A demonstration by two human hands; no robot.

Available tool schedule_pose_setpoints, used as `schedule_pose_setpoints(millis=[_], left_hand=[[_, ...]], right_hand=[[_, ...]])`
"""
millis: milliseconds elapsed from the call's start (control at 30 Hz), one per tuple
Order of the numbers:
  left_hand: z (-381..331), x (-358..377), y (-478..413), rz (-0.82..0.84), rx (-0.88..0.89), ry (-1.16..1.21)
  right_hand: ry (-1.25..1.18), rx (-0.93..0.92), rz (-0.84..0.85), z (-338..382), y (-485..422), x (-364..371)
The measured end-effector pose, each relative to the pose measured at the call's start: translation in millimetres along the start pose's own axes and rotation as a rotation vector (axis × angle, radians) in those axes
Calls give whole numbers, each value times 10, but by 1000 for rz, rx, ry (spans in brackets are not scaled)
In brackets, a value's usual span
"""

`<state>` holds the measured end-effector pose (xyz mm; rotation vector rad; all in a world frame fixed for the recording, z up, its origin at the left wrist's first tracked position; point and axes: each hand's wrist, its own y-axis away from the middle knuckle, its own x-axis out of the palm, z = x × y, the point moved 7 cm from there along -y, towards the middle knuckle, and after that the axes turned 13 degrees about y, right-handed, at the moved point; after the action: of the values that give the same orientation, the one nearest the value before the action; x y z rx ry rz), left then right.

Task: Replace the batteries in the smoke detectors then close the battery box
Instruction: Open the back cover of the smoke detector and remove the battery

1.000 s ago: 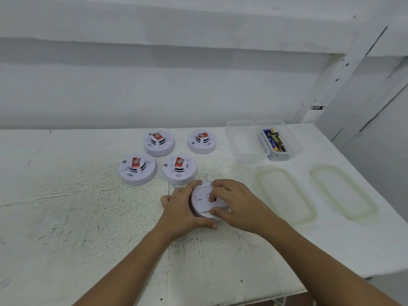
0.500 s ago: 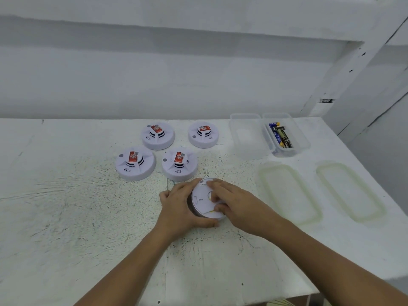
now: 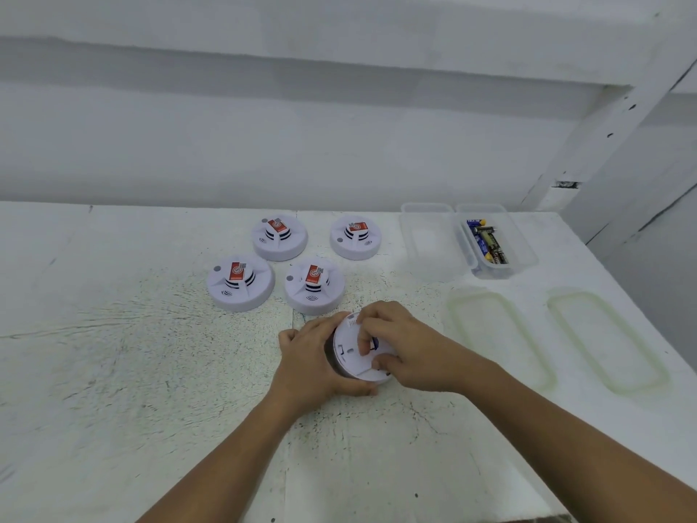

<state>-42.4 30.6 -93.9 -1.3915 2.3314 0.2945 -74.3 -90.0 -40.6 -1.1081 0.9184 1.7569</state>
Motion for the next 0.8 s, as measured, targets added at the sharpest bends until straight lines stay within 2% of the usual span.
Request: schedule_pose_setpoints(millis=[133,233,367,433,500,567,667,800], left_hand=[[-6,-6,5,-9,-1,0],[-45,-5,-1,-20,10,-20],[-86,-25,26,-39,22,-6],[-99,-30,35,-35,32,-8],[-95,-36,33,-29,34,-10],[-82,-31,30,-18,37,-18],[-69,-23,33,-10,37,-32],[-54,-14,30,0,36,-41]], right_hand=[[37,4,-53,57,-14,-74],[-23,14,-130,58,14,-105],[-373,371,-311,-302,90,-252],[-441,558,-451,-522,189,-309],[-382,693,-497,-650,268,-278],[-286,765,-467,-710,283,-153],[-101,771,-437,-720,240,16],[135,691,-431,-624,169,51]])
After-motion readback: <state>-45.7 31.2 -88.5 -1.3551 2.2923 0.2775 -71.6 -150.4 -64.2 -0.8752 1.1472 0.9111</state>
